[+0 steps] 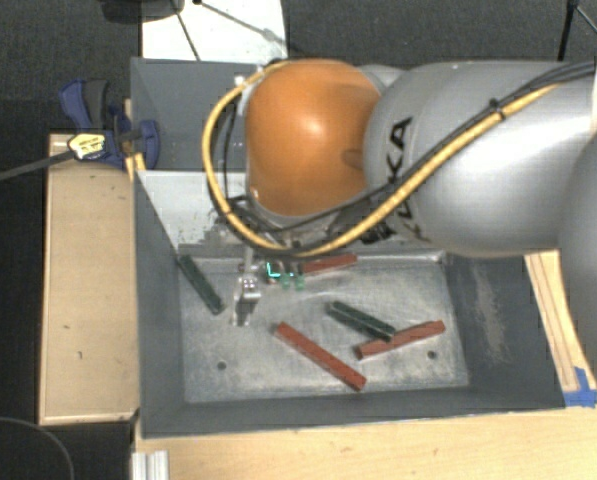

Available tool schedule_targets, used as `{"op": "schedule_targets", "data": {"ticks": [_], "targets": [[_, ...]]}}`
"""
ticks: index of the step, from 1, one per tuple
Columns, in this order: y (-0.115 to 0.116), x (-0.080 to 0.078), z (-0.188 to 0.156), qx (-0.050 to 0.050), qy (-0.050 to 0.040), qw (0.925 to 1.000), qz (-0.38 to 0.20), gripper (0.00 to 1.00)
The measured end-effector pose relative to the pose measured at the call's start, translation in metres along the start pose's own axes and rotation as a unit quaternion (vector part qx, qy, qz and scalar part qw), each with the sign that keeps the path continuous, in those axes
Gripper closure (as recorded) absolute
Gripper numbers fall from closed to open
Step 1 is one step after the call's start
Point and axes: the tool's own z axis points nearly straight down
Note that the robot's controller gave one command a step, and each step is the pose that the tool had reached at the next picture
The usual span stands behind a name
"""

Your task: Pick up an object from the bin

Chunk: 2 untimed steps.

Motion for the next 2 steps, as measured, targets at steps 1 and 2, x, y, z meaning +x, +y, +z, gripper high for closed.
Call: {"op": "schedule_targets", "data": {"ticks": [1,2], "targets": [[-0.001,-0.002,-0.005,-0.001,-0.0041,1.0000,0.003,0.00],[-0.027,-0.001,0.042,-0.002,-0.0068,1.0000,0.001,0.00]]}}
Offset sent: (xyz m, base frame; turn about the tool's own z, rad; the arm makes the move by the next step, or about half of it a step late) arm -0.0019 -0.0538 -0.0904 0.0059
